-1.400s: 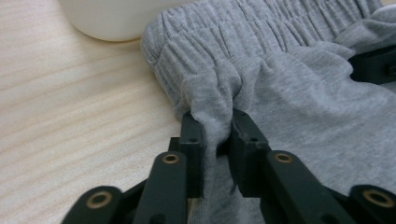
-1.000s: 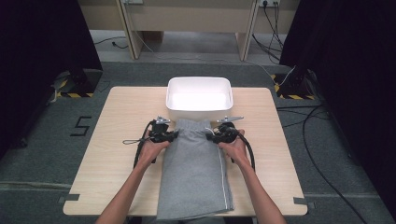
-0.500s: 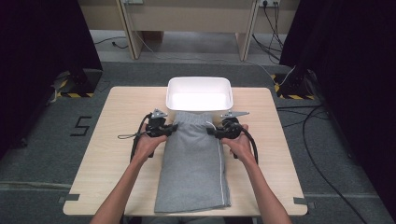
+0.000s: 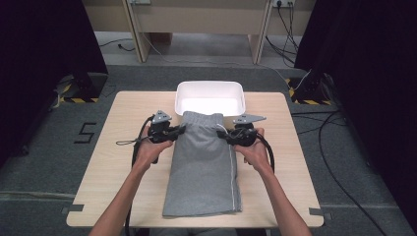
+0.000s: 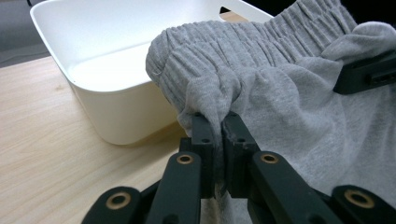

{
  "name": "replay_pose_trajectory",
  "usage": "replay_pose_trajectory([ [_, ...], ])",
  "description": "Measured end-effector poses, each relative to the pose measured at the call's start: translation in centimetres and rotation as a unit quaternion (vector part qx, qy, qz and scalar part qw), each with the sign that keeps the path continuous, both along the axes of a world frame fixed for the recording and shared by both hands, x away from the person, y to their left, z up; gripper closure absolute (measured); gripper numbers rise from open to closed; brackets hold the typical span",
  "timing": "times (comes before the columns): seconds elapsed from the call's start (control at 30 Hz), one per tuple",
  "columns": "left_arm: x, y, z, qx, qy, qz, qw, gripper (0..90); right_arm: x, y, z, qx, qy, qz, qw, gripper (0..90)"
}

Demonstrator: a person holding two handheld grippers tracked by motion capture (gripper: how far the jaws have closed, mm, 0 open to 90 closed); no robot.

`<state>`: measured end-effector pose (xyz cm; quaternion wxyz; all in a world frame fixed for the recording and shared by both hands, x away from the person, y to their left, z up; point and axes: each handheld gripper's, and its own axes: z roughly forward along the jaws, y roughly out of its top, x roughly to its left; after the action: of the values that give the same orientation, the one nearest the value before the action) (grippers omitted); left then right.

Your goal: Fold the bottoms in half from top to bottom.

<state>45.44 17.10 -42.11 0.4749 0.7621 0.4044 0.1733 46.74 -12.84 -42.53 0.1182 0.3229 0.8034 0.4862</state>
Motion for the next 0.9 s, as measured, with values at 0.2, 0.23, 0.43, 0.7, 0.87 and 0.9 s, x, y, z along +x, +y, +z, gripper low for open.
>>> replay_pose_trajectory([
  [0.2,-2.2,0.1,-0.4,0.002,-0.019,-0.02,0.9996,83.5,-2.5,0.0,-0.1,-0.022,-0.043,0.011,0.9988,80.4],
  [0.23,-2.6,0.1,-0.5,0.005,-0.02,-0.023,0.9995,83.3,-3.0,0.0,-0.3,-0.024,-0.046,0.013,0.9986,80.4],
  [0.43,-5.2,0.2,-1.8,0.011,-0.024,-0.043,0.9987,82.8,-5.7,-0.3,-1.4,-0.032,-0.064,0.023,0.9972,80.3],
  [0.7,-8.2,0.0,-4.3,0.036,-0.011,-0.069,0.9969,81.7,-9.1,-0.6,-3.5,-0.048,-0.072,0.039,0.9955,80.3],
  [0.87,-9.6,0.2,-6.0,0.04,0.009,-0.081,0.9959,80.7,-11.3,-0.5,-5.0,-0.05,-0.058,0.051,0.9957,80.1],
  [0.9,-9.9,0.3,-6.3,0.039,0.013,-0.082,0.9958,80.5,-11.6,-0.6,-5.3,-0.049,-0.056,0.053,0.9959,80.0],
])
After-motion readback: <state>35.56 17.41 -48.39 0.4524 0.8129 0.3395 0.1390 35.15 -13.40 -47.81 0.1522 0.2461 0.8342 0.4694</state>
